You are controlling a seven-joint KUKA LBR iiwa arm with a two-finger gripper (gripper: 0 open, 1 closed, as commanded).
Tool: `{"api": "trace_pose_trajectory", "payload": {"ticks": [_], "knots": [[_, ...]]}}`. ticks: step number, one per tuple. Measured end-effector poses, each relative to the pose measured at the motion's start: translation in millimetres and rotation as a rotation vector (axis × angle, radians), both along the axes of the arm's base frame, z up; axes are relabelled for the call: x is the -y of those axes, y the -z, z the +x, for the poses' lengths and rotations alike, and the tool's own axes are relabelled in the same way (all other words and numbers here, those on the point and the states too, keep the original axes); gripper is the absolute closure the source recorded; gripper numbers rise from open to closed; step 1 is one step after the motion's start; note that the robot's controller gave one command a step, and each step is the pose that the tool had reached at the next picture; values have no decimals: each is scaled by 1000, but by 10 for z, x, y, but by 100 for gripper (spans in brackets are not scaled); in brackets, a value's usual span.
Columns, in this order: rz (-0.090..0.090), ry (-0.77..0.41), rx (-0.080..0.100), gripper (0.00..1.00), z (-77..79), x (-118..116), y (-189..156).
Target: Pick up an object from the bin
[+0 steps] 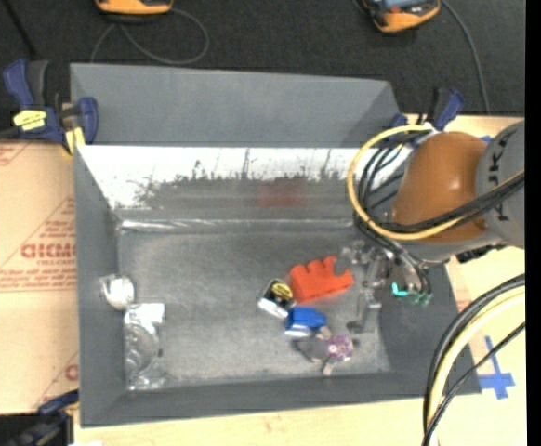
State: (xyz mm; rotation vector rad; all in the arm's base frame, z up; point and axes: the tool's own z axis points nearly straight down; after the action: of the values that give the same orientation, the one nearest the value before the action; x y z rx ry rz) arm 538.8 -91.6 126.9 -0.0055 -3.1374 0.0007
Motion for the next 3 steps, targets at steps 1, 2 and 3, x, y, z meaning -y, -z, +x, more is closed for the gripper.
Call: {"api": "trace_pose_trajectory", "payload": {"ticks": [1,2,3], "knots": [[-3,-180,17,0,364,-142,539],[-2,-277,12,0,512,-168,248],[-2,-286,12,0,582,-121,259]]}}
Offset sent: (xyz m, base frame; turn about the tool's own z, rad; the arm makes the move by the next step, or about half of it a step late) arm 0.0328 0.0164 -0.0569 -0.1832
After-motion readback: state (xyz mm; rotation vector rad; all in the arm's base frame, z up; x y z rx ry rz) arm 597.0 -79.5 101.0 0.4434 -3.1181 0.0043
